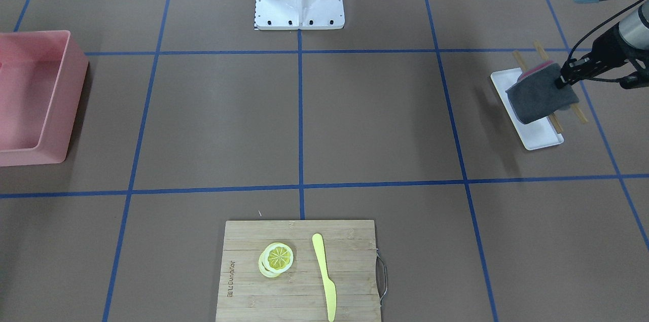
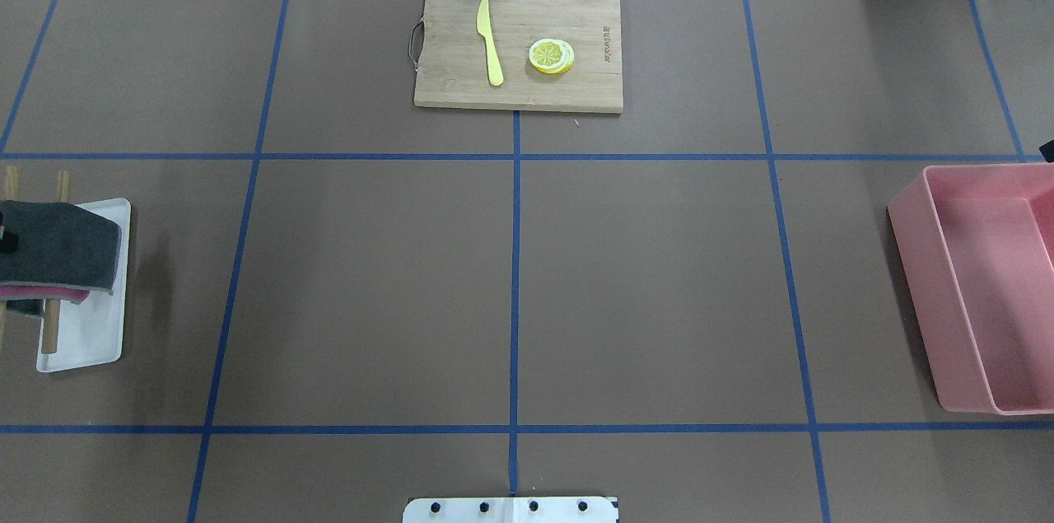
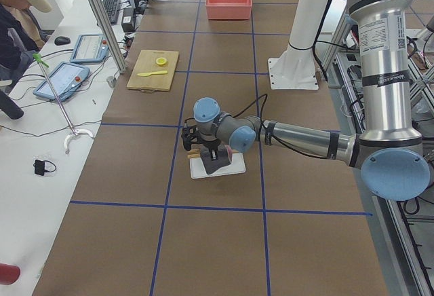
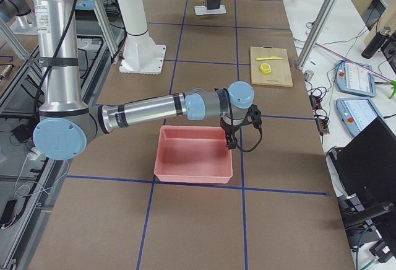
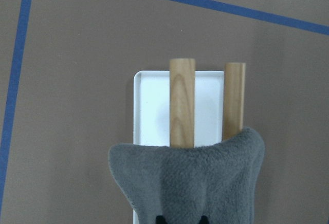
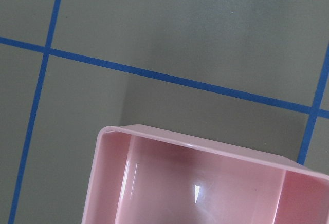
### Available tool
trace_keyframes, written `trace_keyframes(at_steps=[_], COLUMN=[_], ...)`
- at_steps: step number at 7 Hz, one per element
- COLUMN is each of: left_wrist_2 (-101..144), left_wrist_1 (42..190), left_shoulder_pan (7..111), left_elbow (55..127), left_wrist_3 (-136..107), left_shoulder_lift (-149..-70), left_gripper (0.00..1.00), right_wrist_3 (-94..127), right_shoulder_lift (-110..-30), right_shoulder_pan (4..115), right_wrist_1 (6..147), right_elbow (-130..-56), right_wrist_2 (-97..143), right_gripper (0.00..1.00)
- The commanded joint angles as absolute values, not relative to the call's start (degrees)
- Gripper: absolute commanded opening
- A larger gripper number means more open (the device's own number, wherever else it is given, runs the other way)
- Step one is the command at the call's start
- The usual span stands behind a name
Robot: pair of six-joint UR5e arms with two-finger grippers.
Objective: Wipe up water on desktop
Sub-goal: 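Lift the grey towel up off the white tray with the left gripper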
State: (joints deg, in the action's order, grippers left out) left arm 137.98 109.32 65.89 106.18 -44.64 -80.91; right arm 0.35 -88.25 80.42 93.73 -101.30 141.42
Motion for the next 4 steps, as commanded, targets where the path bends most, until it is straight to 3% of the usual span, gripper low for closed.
trace_keyframes(at_steps=[1, 4], left_wrist_2=[139.74, 139.4], left_wrist_1=[109.07, 109.07], left_shoulder_pan=[66.44, 66.36], left_elbow=[109.06, 108.29], left_wrist_3=[-44.65, -44.56], left_shoulder_lift=[-80.43, -80.24], left_gripper=[0.0, 0.0], right_wrist_3=[0.53, 0.53], right_shoulder_lift=[-88.07, -87.98], right_shoulder_pan=[80.42, 80.42], right_wrist_1=[93.69, 93.78], right_elbow=[-101.42, -101.51], right_wrist_2=[141.42, 141.42], right_gripper=[1.0, 1.0])
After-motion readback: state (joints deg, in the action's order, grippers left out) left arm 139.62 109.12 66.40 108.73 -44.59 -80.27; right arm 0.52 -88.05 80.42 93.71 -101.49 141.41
